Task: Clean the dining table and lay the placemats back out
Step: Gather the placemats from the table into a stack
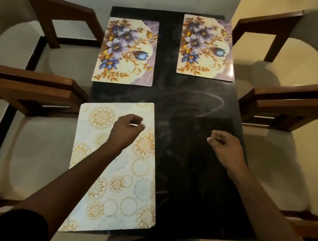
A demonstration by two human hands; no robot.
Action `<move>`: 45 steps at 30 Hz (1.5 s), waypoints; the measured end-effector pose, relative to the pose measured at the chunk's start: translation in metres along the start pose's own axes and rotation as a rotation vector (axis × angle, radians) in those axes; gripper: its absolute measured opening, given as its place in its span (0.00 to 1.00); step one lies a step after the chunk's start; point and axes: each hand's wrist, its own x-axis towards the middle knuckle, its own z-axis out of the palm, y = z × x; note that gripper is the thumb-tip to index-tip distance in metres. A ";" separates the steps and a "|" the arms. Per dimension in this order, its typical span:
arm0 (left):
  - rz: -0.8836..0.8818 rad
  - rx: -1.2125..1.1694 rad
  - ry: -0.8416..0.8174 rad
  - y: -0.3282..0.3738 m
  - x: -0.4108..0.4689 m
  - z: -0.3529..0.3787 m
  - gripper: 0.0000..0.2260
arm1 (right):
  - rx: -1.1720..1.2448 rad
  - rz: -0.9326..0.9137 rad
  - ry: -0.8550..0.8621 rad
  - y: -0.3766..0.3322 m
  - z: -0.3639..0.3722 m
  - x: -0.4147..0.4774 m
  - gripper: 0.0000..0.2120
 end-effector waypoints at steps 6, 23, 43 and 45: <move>0.061 0.104 -0.028 0.071 0.095 0.051 0.17 | 0.067 -0.057 0.062 -0.012 -0.052 0.110 0.21; -0.305 -0.453 0.028 0.149 0.310 0.166 0.17 | 0.000 -0.035 0.062 -0.056 -0.061 0.346 0.21; -0.125 -0.465 0.197 0.150 0.261 0.130 0.14 | 0.402 0.036 0.017 -0.069 -0.060 0.330 0.09; -0.127 -0.503 0.201 0.135 0.236 0.112 0.11 | 0.430 0.041 0.010 -0.063 -0.050 0.305 0.10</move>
